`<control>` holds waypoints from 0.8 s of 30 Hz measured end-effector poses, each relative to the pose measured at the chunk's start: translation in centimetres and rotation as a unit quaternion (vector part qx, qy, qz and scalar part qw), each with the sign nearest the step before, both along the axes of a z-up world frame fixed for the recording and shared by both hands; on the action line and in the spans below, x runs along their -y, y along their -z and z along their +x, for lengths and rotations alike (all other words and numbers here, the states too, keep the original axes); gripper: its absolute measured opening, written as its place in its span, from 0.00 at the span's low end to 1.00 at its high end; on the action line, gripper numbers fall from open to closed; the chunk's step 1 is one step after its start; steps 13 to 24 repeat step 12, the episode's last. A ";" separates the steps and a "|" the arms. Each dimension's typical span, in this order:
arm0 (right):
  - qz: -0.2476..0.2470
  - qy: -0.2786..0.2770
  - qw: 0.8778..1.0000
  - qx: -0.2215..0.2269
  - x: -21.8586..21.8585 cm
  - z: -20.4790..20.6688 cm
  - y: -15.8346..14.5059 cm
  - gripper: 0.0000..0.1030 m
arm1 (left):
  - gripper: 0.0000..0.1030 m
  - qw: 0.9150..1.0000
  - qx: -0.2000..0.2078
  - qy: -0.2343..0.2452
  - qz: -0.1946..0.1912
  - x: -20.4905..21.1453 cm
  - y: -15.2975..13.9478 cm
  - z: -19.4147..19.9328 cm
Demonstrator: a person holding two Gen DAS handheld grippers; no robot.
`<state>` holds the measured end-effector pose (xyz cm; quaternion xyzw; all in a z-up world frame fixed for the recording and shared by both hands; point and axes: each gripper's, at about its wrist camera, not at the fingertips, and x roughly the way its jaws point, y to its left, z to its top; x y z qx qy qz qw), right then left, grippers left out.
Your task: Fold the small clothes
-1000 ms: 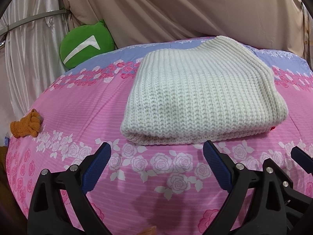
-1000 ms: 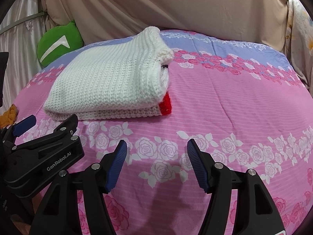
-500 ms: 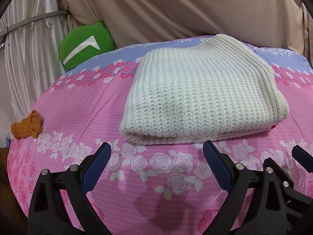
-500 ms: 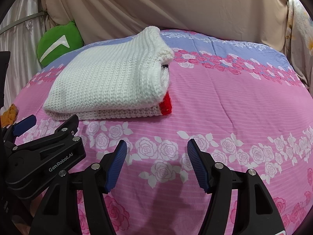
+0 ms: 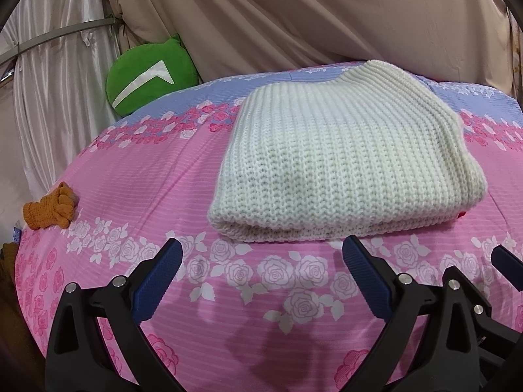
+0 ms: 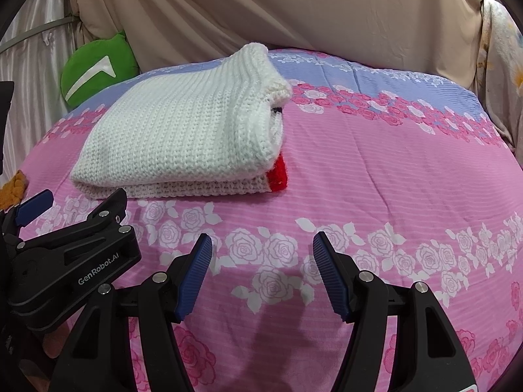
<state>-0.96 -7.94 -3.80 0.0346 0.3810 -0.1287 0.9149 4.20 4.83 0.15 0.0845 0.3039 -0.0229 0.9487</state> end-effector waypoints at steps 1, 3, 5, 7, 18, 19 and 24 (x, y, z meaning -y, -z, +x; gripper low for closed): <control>0.000 0.000 1.000 0.001 0.0 0.0 0.0 0.61 | 0.93 1.000 0.001 0.000 -0.001 0.0 0.0 -0.1; 0.000 0.000 1.000 0.002 0.0 -0.1 0.0 0.61 | 0.93 1.000 0.002 0.000 -0.002 0.0 -0.1 -0.1; 0.000 -0.001 1.000 0.003 0.0 -0.1 -0.1 0.61 | 0.93 1.000 0.006 0.000 -0.002 0.0 -0.2 -0.1; -0.001 -0.003 1.000 0.002 -0.1 -0.1 -0.1 0.62 | 0.93 1.000 0.005 -0.004 0.002 0.0 -0.2 -0.1; -0.001 -0.003 1.000 0.003 0.0 -0.1 -0.1 0.62 | 0.93 1.000 0.005 -0.003 0.001 0.1 -0.2 -0.1; -0.001 -0.003 1.000 0.003 0.0 -0.1 -0.1 0.62 | 0.93 1.000 0.005 -0.003 0.001 0.1 -0.2 -0.1; -0.001 -0.003 1.000 0.003 0.0 -0.1 -0.1 0.62 | 0.93 1.000 0.005 -0.003 0.001 0.1 -0.2 -0.1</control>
